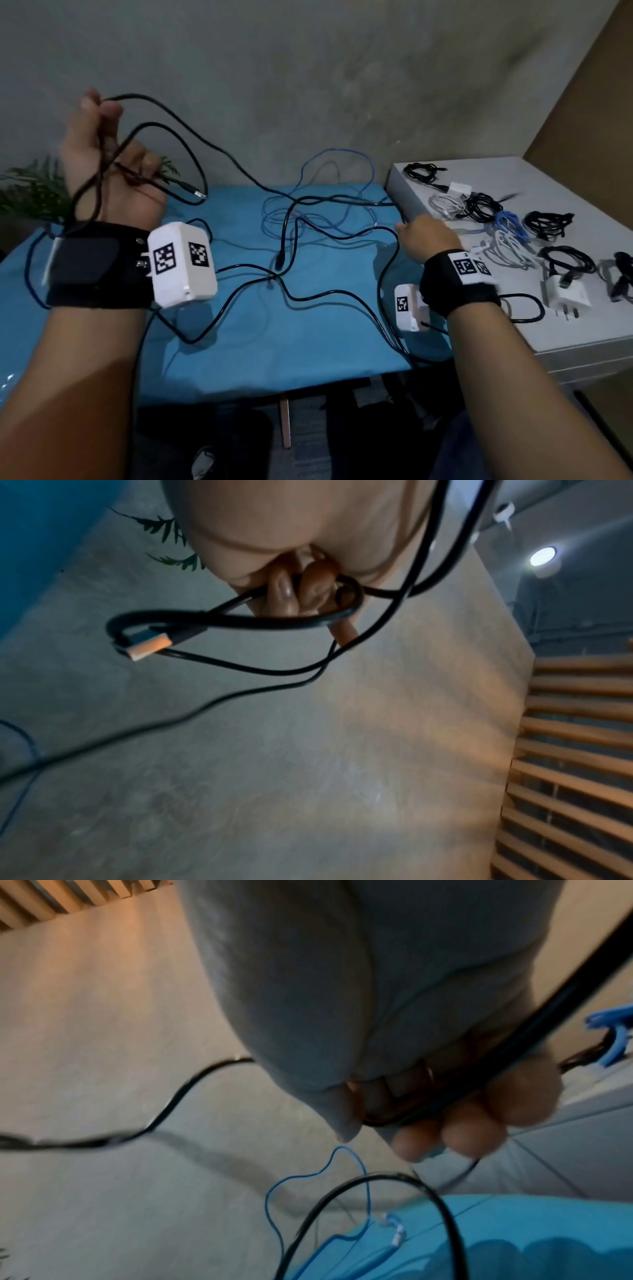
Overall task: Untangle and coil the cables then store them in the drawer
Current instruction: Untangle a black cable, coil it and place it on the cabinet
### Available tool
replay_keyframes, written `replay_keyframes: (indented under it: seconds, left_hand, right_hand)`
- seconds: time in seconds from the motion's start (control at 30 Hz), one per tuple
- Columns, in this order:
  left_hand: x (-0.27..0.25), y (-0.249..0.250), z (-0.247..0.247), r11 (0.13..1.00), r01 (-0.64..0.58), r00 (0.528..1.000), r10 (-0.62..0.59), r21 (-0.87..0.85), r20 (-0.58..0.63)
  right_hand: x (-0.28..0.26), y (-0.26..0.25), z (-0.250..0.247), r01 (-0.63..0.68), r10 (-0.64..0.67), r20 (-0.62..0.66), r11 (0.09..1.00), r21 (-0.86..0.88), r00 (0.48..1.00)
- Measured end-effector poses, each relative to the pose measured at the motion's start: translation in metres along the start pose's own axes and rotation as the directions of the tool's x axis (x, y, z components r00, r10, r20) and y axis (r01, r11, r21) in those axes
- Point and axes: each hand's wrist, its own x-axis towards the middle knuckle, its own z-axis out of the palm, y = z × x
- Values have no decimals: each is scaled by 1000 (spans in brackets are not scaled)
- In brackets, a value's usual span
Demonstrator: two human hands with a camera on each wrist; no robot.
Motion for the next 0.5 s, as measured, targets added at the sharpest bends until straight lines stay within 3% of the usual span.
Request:
replay_keyframes:
  seconds: [0.2, 0.3, 0.37, 0.43, 0.5]
  left_hand:
    - [-1, -17, 9, 986, 34, 999, -35, 164, 0]
    - [-5, -25, 14, 977, 82, 997, -83, 196, 0]
    - [-7, -31, 18, 963, 141, 990, -141, 231, -15]
    - [-10, -38, 21, 935, 230, 971, -237, 270, -5]
    - [-15, -49, 23, 894, 365, 918, -393, 261, 60]
  right_hand:
    - [-19, -30, 11, 261, -262, 85, 965, 19, 961]
    - [-28, -44, 14, 299, -292, 121, 953, -51, 949]
    - [-35, -55, 10, 355, -350, 76, 933, -56, 934]
    - [-51, -72, 0, 486, -482, -67, 866, 117, 874]
    - [-71, -92, -9, 561, -539, -188, 704, 436, 821]
